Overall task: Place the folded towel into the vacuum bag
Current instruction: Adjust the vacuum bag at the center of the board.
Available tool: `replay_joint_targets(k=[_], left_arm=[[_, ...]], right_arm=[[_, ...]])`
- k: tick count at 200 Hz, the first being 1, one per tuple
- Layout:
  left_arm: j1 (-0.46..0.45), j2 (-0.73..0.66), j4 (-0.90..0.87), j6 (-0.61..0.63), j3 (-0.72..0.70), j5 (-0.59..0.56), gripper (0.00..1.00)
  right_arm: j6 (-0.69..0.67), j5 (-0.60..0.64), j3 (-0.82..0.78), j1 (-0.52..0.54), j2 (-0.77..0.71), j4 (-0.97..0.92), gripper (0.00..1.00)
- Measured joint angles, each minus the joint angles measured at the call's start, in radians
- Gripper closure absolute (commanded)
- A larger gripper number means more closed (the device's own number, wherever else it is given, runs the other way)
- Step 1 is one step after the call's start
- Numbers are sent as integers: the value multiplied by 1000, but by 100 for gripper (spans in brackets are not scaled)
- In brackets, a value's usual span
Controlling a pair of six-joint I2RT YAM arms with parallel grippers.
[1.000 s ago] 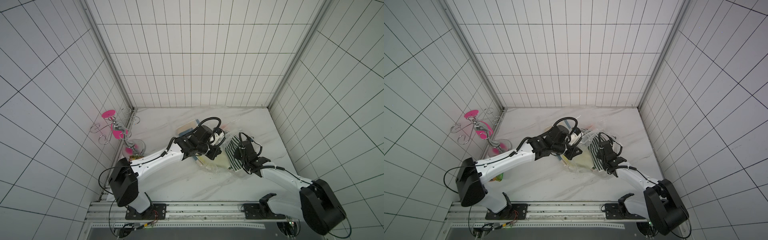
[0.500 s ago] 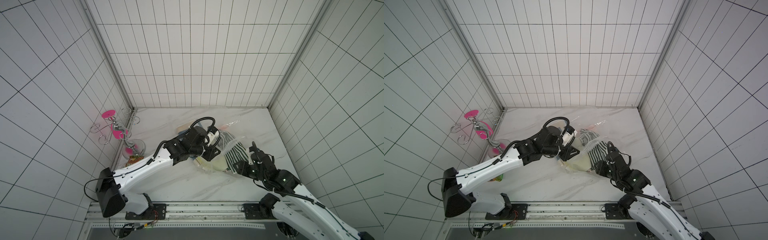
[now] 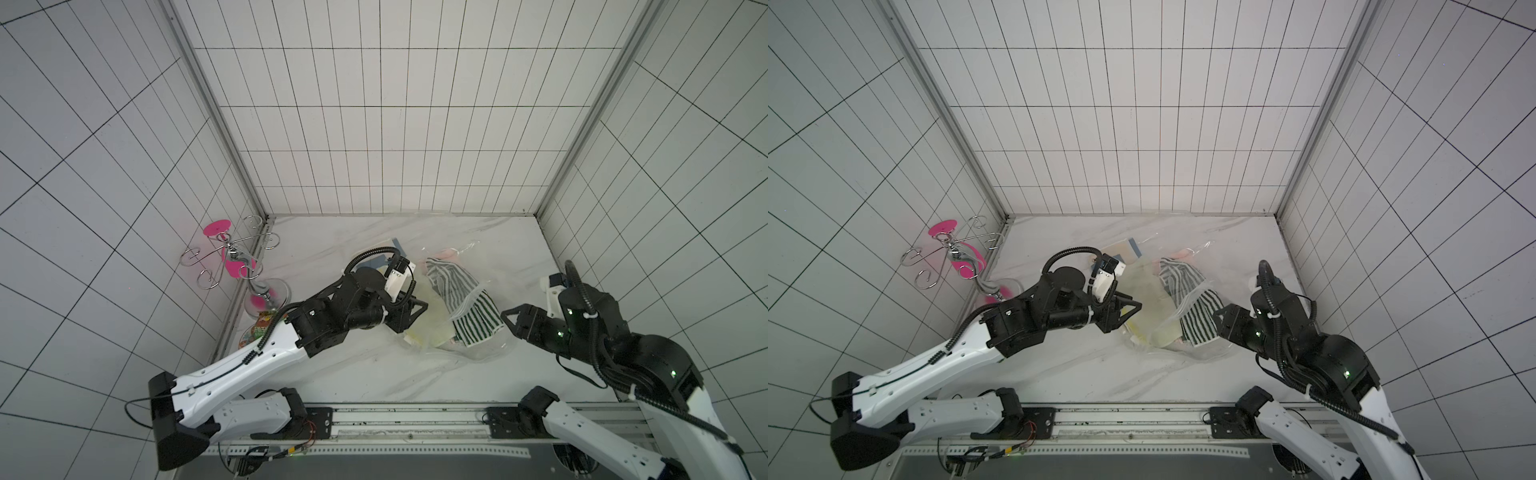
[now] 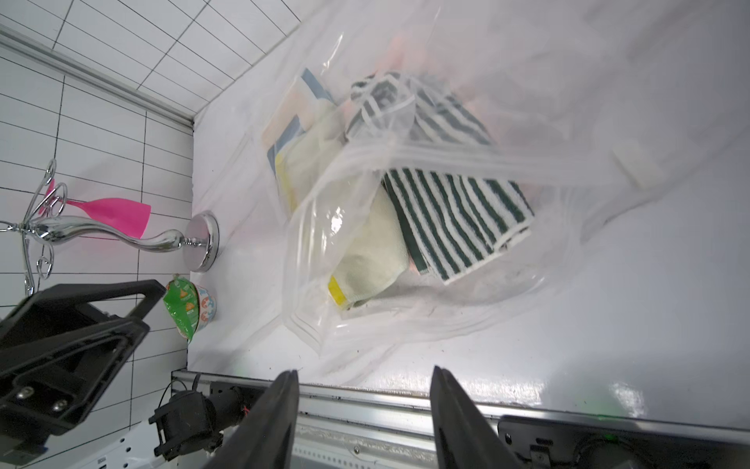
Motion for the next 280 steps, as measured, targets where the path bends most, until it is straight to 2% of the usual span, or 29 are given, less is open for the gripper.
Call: replay_joint_targets(k=[25,43,62,76,92,111,136,151,165,193,211,231,248,264,280], left_arm=[[24,84,64,-29,-41,-18,60],[40,151,95,-60,-70,-14,61],[52,213,129,-90,-93,14,62],[54,242,174,-120,-129,35,62],[58,252,228,-164,-208,54,62],[64,271,275,-213,-311,64,62],[140,339,302,-275,-435,93,63],[243,340,317,-304,-492,141,63],[308,322,297,-307,-492,134,61],[328,311,219,-303,-458,140,58],[337,264,171,-306,-427,156,50],[351,148,156,-340,-426,178,31],[349,20,235,-416,-475,215,15],[343,-59,341,-486,-547,239,13],[333,-42,416,-540,-596,246,13]], right_arm=[[-100,27,119,-64,204,40,42],[-159,-8,180,-146,359,103,43],[-185,-59,175,-196,479,174,43],[-180,-134,72,-240,499,267,44],[-146,-238,-163,-334,460,390,46],[-114,-303,-388,-462,465,451,48],[-97,-325,-486,-570,547,502,48],[-94,-327,-489,-588,566,526,49],[-103,-337,-484,-577,569,554,47],[-153,-369,-418,-487,603,537,43],[-185,-393,-403,-483,557,516,38],[-217,-375,-372,-541,478,457,36],[-247,-357,-316,-570,472,431,36],[-261,-364,-309,-569,491,435,37],[-265,-370,-329,-560,508,439,37]])
